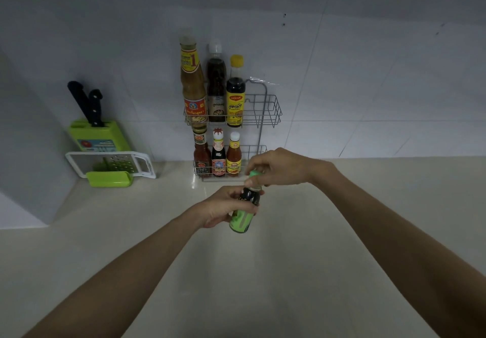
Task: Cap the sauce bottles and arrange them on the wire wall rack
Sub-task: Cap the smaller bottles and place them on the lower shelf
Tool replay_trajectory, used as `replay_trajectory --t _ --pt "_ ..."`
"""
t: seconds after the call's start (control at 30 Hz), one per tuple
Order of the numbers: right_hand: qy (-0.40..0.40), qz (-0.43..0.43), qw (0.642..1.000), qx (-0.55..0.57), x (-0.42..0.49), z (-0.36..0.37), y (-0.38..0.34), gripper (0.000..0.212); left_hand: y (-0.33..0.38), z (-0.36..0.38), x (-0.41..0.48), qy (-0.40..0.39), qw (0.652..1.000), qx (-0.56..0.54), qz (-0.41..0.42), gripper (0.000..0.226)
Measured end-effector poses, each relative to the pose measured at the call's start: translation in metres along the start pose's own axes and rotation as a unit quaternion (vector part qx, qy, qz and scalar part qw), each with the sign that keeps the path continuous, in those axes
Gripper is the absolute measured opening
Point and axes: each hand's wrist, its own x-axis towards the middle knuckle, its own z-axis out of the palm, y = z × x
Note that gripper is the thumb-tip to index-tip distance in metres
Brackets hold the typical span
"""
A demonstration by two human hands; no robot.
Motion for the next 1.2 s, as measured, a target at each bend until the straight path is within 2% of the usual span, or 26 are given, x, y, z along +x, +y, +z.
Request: replay_trajectory --t 0.1,0.2,0.3,0.4,0.53,0.6,0.67,0.73,0.8,0.87,0.93,1.0,1.1,1.13,1.2 --pt "0.025 0.007 1.0 0.006 0.004 0.002 0.002 0.03 0.005 -0.002 -0.001 0.002 1.0 -0.009 -0.001 0.04" --pt "0.007 -0.032 0.999 -0.008 0.004 -0.007 0.002 0.027 0.005 -0.006 -0.004 -0.025 0.999 -0.026 -0.001 0.043" --pt "-0.021 -0.073 0.996 0.054 0.003 -0.012 0.003 0.03 0.005 -0.009 -0.005 -0.057 0.998 -0.034 0.0 0.046" --pt "-0.035 -0.072 0.994 0.07 0.003 -0.014 0.003 0.031 0.005 -0.009 -0.005 -0.069 0.997 -0.036 0.001 0.045" --pt "-0.014 0.008 1.0 0.005 0.002 -0.009 -0.003 0.024 0.001 -0.004 -0.002 -0.013 1.0 -0.003 0.001 0.043" --pt "0.012 0.035 0.999 -0.012 0.001 0.001 -0.007 0.04 0.0 -0.002 0.0 0.017 1.0 0.011 -0.001 0.043" --pt "0.027 0.031 0.998 -0.044 0.001 0.005 -0.008 0.048 0.0 -0.001 0.002 0.025 1.0 0.014 0.003 0.044" --pt "0.009 0.02 0.999 -0.046 -0.002 -0.002 -0.007 0.05 0.001 -0.002 0.002 0.027 1.0 0.007 0.005 0.044" --pt "-0.002 0.003 1.0 -0.03 -0.004 -0.01 -0.005 0.042 0.001 -0.004 0.002 0.033 0.999 0.004 0.009 0.043" --pt "0.029 0.002 0.999 -0.021 -0.003 -0.005 -0.004 0.028 0.002 -0.003 0.001 0.043 0.999 0.011 0.015 0.042" --pt "0.099 0.023 0.992 -0.08 0.001 0.006 -0.004 0.043 0.004 0.0 0.0 0.05 0.998 0.023 0.02 0.041" --pt "0.125 0.036 0.982 -0.14 0.004 0.01 -0.003 0.057 0.006 0.003 0.0 0.046 0.998 0.034 0.025 0.043" --pt "0.042 0.038 0.998 -0.013 -0.005 -0.002 -0.004 0.044 0.004 0.002 -0.002 0.049 0.998 0.035 0.027 0.043" --pt "0.017 0.017 1.0 -0.001 -0.007 -0.006 -0.004 0.039 0.003 0.001 -0.002 0.054 0.998 0.031 0.029 0.044" --pt "0.018 -0.013 1.0 -0.005 -0.007 -0.006 0.0 0.032 0.002 -0.002 -0.003 0.063 0.997 0.031 0.036 0.045"
